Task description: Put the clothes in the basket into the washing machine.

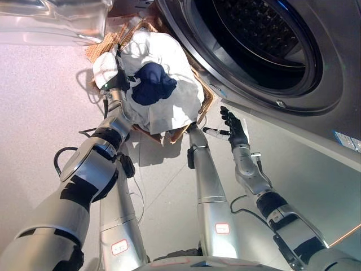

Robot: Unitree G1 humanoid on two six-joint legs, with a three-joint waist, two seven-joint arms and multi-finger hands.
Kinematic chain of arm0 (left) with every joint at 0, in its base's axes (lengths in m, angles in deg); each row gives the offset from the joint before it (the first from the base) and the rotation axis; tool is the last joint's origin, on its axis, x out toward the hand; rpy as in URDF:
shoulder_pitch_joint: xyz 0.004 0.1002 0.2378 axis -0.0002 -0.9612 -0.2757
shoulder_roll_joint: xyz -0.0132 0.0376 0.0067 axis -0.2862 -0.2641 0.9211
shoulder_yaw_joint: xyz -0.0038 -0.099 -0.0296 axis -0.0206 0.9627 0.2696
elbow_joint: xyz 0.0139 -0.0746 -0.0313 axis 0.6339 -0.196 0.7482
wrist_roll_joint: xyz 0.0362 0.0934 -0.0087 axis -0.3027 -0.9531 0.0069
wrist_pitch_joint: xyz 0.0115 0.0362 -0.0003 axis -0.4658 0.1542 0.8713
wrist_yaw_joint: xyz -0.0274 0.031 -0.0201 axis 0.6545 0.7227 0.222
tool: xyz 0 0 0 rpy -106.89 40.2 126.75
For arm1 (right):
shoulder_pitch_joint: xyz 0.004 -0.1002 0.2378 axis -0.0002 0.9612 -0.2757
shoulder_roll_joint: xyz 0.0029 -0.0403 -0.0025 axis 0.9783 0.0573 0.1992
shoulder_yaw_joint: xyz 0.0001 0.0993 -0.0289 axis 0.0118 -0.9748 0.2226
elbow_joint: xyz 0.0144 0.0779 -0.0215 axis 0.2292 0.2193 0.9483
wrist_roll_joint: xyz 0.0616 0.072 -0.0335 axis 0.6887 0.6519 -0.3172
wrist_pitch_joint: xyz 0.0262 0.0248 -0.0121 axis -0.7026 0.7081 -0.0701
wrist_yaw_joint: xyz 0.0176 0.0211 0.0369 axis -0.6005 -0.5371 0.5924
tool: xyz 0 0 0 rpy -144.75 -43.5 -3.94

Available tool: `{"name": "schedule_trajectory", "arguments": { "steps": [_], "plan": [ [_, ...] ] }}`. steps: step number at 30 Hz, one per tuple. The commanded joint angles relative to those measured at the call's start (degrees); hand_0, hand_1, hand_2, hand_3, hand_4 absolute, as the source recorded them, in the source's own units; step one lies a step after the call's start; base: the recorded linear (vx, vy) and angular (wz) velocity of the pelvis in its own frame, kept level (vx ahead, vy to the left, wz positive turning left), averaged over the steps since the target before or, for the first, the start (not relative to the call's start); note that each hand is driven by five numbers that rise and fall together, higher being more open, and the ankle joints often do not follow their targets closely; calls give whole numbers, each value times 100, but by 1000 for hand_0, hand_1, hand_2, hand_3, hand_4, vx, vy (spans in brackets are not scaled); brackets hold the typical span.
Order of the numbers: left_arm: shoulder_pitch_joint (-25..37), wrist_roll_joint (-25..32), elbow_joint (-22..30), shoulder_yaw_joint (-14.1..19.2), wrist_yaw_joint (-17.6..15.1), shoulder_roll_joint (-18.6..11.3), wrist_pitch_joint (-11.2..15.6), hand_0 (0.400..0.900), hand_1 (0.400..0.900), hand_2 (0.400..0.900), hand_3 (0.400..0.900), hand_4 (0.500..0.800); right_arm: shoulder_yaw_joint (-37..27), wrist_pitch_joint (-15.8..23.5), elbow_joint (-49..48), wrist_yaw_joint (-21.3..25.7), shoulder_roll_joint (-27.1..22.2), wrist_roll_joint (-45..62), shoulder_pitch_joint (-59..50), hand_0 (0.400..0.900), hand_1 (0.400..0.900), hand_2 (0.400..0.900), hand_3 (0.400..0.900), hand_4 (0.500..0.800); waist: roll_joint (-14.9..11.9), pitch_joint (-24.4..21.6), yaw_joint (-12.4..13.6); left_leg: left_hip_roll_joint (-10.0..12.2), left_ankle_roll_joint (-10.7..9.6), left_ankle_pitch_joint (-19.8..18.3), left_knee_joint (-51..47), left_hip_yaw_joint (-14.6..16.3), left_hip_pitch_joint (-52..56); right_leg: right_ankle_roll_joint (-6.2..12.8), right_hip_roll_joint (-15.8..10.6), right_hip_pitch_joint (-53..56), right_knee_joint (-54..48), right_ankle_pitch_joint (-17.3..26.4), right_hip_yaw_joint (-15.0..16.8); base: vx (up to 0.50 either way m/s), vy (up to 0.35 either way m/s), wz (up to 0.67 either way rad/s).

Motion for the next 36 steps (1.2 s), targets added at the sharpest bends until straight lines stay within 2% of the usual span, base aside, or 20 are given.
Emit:
{"name": "schedule_trajectory", "arguments": {
  "steps": [1,8,15,21,29,36],
  "plan": [
    [-408,-101,-69,-97,-7,828,175,900,900,900,900,800,300,171,103,280,-129,147,271,900,900,900,900,800,381,-474,-83,178,-717,607,-669,-684,-122,-100,117,-138,-354,639,-144,-8,-42,2],
    [-734,-193,12,-219,9,1167,168,900,900,900,900,800,409,128,498,334,30,192,133,900,900,900,900,800,441,-428,28,206,-767,771,-961,-731,115,-136,164,44,-377,609,-210,10,-47,2],
    [-965,-216,18,-226,1,1210,136,900,900,900,900,800,455,134,634,379,51,202,128,900,900,900,900,800,481,-366,101,274,-849,988,-1432,-752,548,-162,212,392,-501,553,-294,28,-53,1],
    [-1137,-383,-8,-284,-145,1330,41,900,900,900,900,800,458,121,938,408,124,213,162,900,900,900,900,800,527,-432,140,312,-867,1015,-1499,-763,765,-195,235,567,-429,468,-356,33,-36,2],
    [-1675,-506,-8,-388,-271,1566,17,900,900,900,900,800,436,80,1459,374,213,270,321,900,900,900,900,800,618,-585,261,349,-864,984,-1643,-775,1379,-215,208,1165,-398,286,-413,59,-6,5],
    [-1683,-470,67,-482,-326,1580,41,900,900,900,900,800,461,116,1134,468,100,286,291,900,900,900,900,800,631,-519,272,333,-835,903,-1494,-739,1379,-203,164,1175,-434,305,-353,4,3,0]
  ]
}}
